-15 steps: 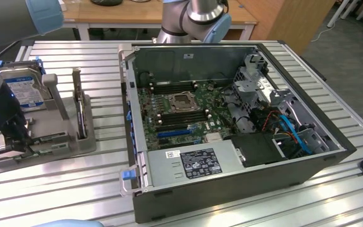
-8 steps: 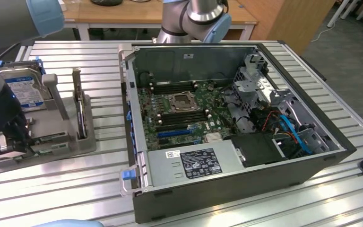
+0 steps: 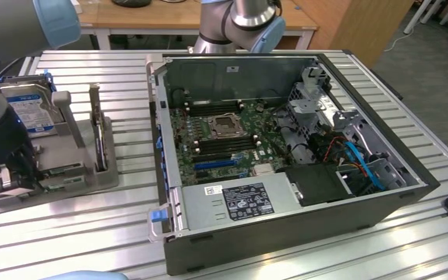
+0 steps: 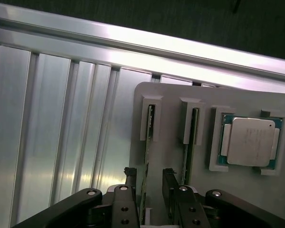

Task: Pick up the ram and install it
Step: 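Pick up the ram and move it above insertion slot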

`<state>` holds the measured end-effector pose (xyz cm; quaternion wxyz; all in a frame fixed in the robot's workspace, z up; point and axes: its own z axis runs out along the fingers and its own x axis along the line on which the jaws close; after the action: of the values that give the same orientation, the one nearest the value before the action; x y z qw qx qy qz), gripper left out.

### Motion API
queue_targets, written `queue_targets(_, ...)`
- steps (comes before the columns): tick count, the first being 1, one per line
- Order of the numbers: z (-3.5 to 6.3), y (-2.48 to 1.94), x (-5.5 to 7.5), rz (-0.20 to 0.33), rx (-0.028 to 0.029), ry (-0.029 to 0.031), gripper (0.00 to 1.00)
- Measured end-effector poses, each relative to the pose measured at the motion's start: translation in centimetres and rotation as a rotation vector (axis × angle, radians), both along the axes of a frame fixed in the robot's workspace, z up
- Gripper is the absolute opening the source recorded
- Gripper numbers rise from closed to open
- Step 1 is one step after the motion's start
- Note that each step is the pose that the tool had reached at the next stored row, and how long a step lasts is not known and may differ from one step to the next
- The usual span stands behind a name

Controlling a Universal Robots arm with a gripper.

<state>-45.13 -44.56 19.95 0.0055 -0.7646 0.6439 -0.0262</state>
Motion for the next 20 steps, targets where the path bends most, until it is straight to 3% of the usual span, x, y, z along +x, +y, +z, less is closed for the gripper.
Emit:
queue_targets(8,-0.59,0.07,0.0,0.0,0.0,-0.0015,0.36)
queue_targets(20,-0.62,0.07,0.0,0.0,-0.0001,-0.0016,0.36)
